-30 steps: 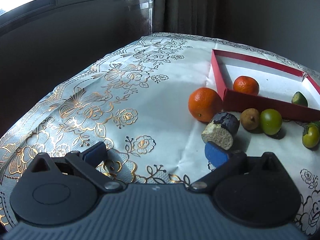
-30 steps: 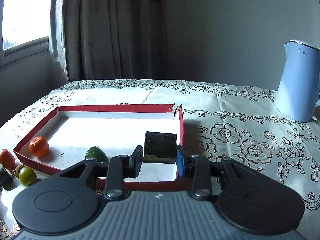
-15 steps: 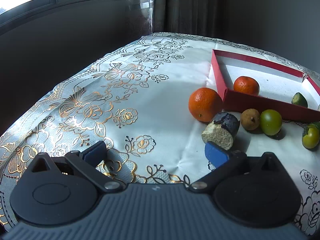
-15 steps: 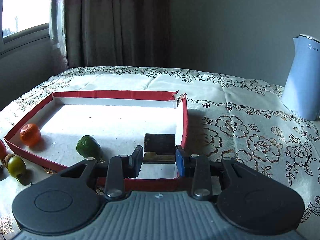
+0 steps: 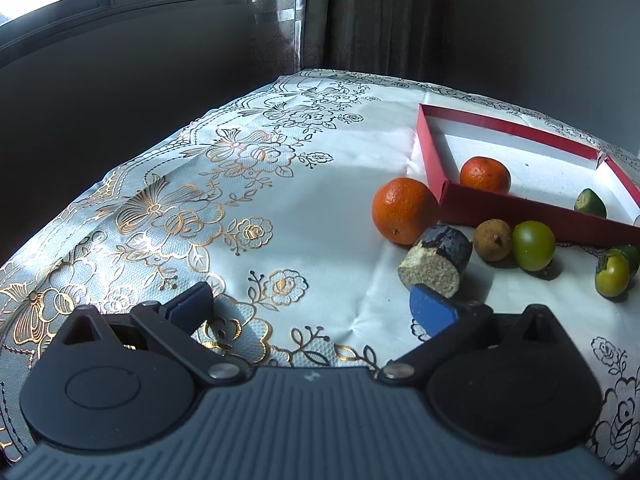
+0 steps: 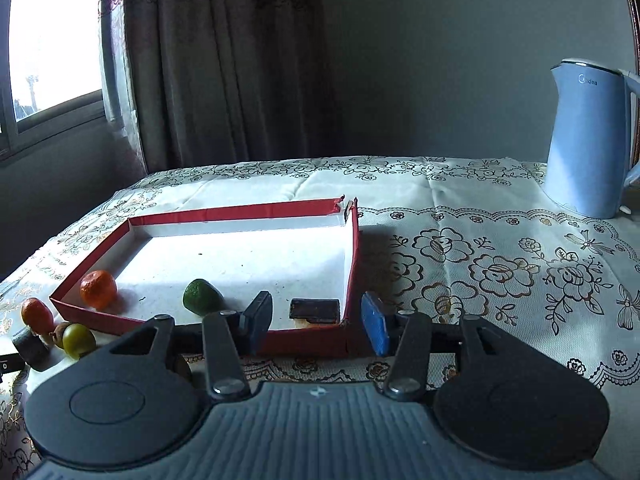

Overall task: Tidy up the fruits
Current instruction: 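Carry the dark slice into the red tray and open the right gripper, then close the left gripper on the dark bread-like slice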

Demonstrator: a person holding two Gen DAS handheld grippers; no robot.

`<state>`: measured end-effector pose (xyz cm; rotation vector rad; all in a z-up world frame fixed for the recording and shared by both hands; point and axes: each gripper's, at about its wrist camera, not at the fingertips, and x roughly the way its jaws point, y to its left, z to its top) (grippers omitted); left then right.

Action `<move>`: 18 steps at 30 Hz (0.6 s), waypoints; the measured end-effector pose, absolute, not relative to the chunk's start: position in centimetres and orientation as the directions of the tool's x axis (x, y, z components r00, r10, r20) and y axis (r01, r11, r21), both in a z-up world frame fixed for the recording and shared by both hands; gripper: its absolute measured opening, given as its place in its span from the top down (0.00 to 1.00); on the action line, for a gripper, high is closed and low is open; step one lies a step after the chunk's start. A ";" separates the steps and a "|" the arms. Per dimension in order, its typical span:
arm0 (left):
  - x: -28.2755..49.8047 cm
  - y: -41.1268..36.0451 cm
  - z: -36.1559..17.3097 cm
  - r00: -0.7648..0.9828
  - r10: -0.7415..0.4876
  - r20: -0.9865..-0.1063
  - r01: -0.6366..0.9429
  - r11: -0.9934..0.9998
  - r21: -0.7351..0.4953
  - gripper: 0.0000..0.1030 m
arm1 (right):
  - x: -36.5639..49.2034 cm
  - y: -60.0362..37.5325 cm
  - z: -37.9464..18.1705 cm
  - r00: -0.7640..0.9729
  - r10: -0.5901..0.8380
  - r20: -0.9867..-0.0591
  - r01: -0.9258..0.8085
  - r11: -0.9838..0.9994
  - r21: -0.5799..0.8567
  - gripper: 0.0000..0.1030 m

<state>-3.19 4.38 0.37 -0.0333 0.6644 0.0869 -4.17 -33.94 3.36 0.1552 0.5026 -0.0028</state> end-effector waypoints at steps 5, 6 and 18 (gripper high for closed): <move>-4.8 4.1 0.9 0.840 0.011 -0.543 -0.022 1.000 -0.014 0.00 | -6.7 -35.0 1.7 0.863 0.039 -0.503 0.062 0.981 0.183 0.45; -5.0 3.9 1.0 0.850 0.003 -0.527 -0.008 1.000 -0.008 0.00 | -7.0 -35.0 1.4 0.861 0.037 -0.507 0.066 0.981 0.184 0.45; -2.9 0.6 1.2 0.823 -0.106 -0.558 0.149 0.988 0.032 0.23 | -7.6 -35.3 -0.2 0.849 0.043 -0.526 0.087 0.972 0.219 0.37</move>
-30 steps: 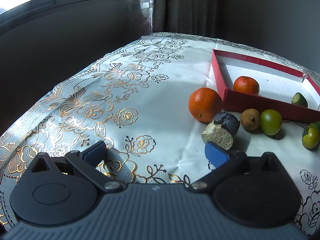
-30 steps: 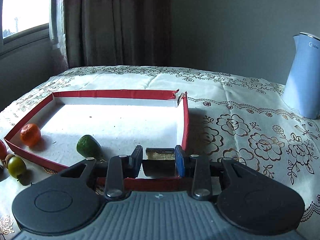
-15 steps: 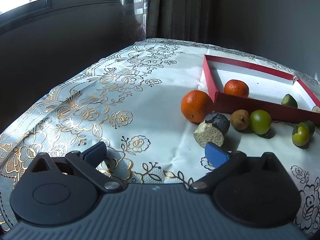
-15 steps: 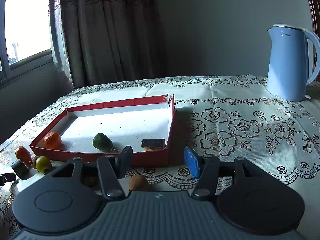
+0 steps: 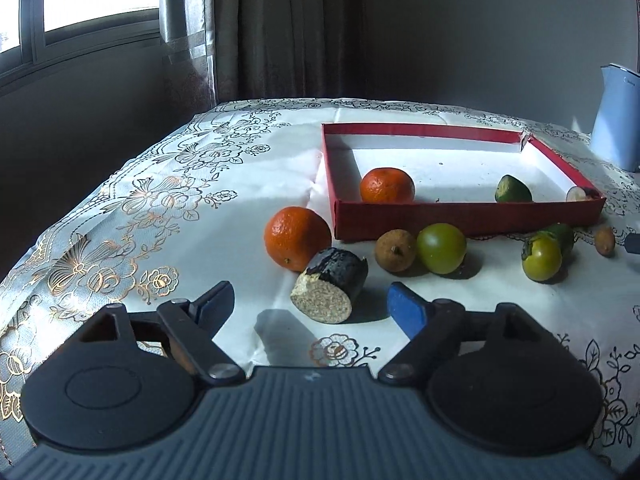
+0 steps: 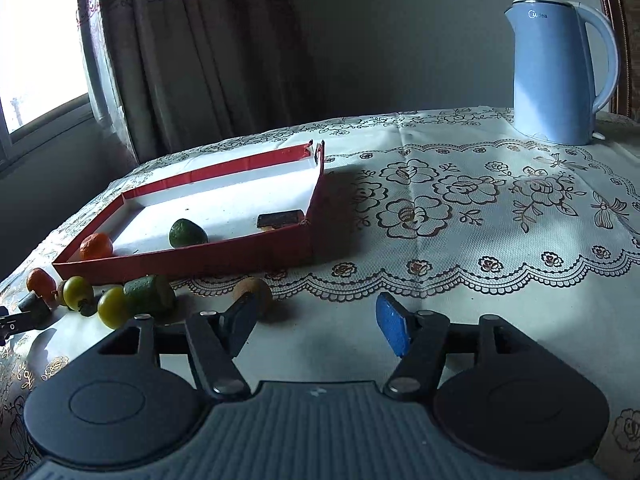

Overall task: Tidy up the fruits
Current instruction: 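Close the left gripper on the dark bread-like slice, then carry the bread-like slice into the red tray and open the left gripper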

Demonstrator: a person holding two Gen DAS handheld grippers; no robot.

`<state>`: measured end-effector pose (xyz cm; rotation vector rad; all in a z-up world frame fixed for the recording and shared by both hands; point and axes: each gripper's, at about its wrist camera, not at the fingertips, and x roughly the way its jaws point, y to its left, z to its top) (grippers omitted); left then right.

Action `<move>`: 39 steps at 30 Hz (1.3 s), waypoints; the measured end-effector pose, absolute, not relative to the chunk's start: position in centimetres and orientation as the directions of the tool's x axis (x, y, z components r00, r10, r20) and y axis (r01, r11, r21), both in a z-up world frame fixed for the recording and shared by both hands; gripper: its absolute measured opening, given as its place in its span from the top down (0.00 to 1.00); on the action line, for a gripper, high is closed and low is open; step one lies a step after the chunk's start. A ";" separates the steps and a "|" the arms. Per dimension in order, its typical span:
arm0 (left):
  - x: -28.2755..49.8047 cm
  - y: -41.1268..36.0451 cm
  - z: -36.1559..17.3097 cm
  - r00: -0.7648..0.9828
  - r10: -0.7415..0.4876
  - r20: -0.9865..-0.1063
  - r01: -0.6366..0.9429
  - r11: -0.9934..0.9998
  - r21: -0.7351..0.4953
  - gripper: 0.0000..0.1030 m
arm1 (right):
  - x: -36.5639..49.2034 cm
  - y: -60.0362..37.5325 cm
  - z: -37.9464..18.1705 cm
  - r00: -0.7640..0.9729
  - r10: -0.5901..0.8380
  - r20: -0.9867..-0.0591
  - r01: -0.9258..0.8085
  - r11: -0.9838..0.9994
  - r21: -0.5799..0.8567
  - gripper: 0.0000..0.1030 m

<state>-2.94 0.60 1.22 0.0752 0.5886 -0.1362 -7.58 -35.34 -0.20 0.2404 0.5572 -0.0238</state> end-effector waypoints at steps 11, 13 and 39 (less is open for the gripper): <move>-1.0 0.0 0.7 0.803 -0.119 -0.584 0.171 0.985 0.036 0.59 | -7.3 -35.9 -0.5 0.840 0.078 -0.537 0.083 0.960 0.268 0.34; -1.0 -0.1 0.7 0.802 -0.128 -0.583 0.179 0.984 0.029 0.65 | -7.3 -36.0 -0.5 0.840 0.081 -0.536 0.081 0.959 0.272 0.33; 2.3 -8.0 5.5 0.833 -0.241 -0.498 0.293 0.956 0.028 0.65 | -7.4 -36.3 -0.5 0.844 0.101 -0.527 0.077 0.949 0.304 0.31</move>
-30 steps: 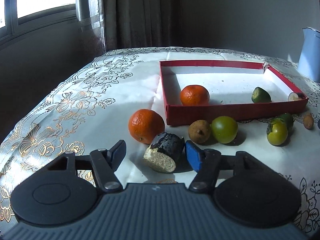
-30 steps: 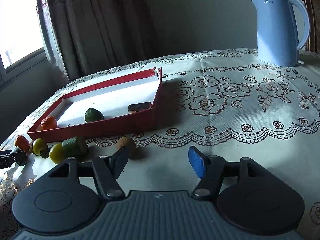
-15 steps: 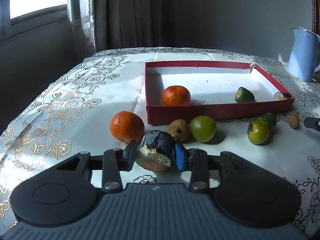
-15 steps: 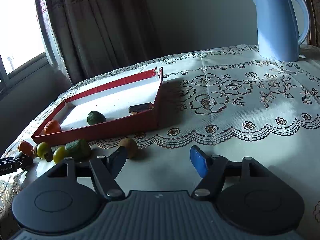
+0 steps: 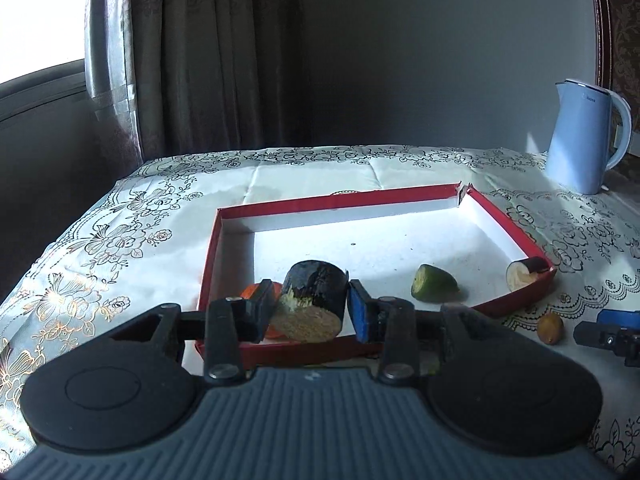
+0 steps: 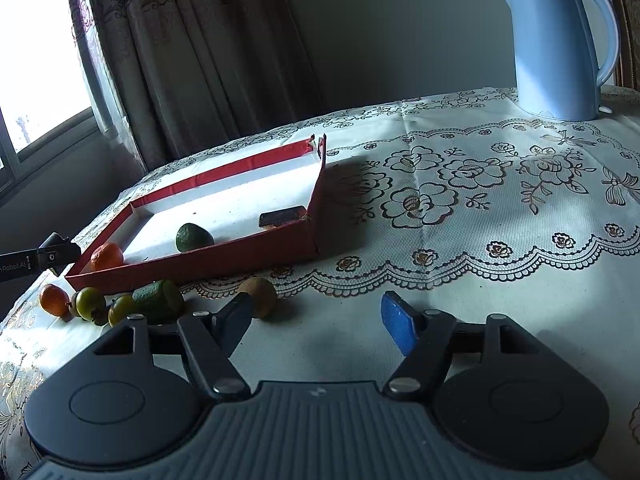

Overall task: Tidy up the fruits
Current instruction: 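Carry the bread-like slice into the red tray and open the left gripper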

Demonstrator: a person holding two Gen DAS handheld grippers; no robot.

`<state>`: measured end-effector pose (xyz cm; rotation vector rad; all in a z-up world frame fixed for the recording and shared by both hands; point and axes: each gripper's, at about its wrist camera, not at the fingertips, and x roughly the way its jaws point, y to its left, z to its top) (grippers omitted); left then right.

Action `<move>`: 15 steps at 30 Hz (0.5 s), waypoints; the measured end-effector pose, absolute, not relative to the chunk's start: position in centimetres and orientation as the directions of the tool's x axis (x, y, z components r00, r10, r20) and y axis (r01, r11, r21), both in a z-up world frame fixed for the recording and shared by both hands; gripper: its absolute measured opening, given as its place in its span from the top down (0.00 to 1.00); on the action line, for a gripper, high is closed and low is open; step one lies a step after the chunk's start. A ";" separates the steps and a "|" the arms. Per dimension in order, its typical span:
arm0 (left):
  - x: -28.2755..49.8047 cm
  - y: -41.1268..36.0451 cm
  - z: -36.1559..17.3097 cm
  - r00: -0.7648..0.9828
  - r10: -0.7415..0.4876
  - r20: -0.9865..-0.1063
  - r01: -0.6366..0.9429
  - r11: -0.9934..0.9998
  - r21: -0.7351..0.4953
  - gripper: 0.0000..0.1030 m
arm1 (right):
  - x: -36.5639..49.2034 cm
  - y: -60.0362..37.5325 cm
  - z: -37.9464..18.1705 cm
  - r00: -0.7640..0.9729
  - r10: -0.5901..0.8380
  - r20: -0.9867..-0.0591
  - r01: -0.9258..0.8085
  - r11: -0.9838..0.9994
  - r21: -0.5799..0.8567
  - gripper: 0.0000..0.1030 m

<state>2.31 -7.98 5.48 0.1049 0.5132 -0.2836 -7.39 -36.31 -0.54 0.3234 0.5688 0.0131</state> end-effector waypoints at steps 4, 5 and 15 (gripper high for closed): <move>4.7 -9.6 4.7 0.821 -0.242 -0.517 0.291 0.957 0.014 0.65 | -7.4 -36.4 -0.5 0.844 0.107 -0.525 0.074 0.947 0.312 0.29; 5.2 -9.7 4.5 0.814 -0.244 -0.527 0.292 0.956 0.008 0.65 | -7.4 -36.4 -0.6 0.844 0.109 -0.524 0.072 0.947 0.314 0.29; 4.6 -10.4 3.9 0.853 -0.189 -0.487 0.249 0.966 0.061 0.14 | -7.3 -36.4 -0.6 0.844 0.119 -0.523 0.065 0.945 0.320 0.26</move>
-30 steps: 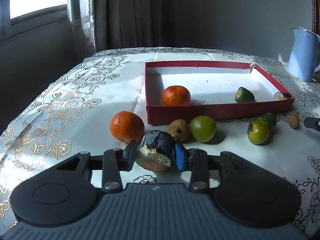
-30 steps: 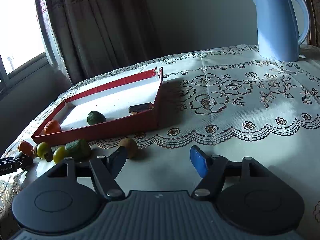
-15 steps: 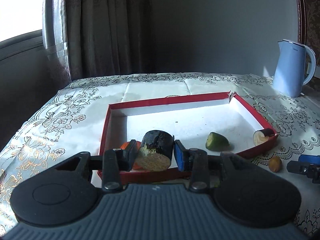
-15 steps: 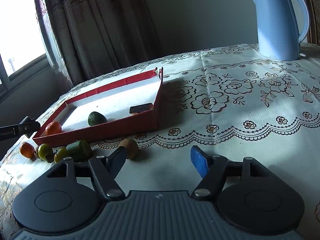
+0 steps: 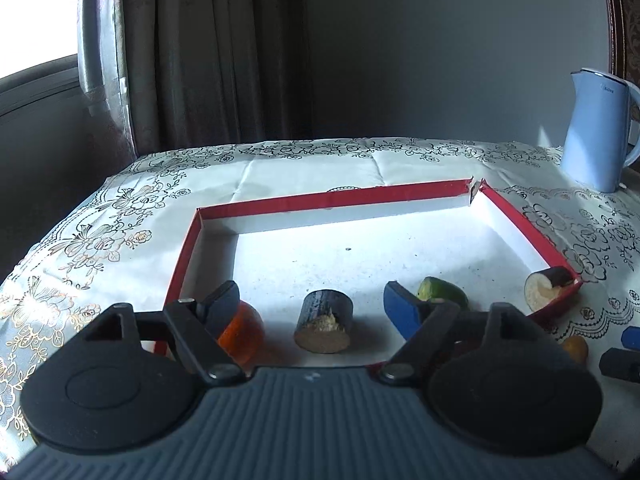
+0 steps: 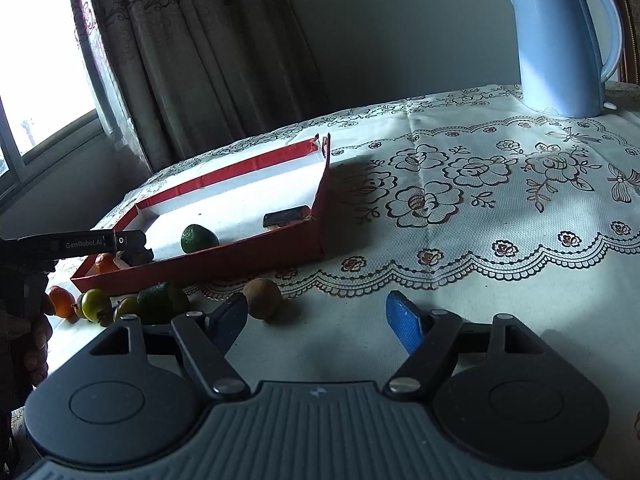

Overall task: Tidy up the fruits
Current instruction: 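Carry the bread-like slice into the red tray and open the left gripper, then close the right gripper on the small brown round fruit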

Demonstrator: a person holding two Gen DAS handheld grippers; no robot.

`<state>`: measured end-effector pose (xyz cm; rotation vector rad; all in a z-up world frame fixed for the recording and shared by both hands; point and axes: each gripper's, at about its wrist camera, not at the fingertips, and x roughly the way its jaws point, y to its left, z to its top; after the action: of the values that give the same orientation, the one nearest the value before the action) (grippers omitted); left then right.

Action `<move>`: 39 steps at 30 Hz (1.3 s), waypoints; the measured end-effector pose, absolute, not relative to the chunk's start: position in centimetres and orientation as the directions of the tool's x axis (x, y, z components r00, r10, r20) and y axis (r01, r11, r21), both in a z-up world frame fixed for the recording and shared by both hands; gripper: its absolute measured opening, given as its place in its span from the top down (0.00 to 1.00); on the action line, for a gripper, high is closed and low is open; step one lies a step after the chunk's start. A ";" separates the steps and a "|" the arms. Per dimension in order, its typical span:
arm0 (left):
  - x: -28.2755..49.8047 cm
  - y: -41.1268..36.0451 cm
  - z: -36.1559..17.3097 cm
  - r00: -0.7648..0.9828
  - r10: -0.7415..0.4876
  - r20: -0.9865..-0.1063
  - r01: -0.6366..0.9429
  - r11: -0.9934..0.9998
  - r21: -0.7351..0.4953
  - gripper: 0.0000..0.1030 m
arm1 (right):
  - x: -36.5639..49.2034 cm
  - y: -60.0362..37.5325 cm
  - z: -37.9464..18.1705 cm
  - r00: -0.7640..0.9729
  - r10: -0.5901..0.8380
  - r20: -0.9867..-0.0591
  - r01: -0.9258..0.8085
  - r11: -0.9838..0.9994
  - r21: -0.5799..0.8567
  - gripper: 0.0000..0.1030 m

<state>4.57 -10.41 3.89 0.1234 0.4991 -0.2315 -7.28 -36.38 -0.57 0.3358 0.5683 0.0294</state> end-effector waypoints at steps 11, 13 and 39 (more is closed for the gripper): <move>-3.1 -3.5 5.2 0.908 -0.117 -0.401 0.132 0.991 0.010 0.00 | -7.3 -36.4 -0.6 0.845 0.122 -0.521 0.064 0.944 0.324 0.26; -4.0 -1.9 4.7 0.904 -0.095 -0.417 0.103 0.995 -0.003 0.00 | -7.3 -36.4 -0.5 0.845 0.122 -0.521 0.064 0.944 0.324 0.26; -1.8 -0.9 0.5 0.781 -0.060 -0.622 0.112 0.993 0.045 0.00 | -4.8 -31.9 1.1 0.830 0.062 -0.555 -0.021 0.997 0.080 0.26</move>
<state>-1.84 -0.92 0.52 0.0807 0.6684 -0.0935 -4.85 -31.90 1.08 0.0713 0.5908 0.0442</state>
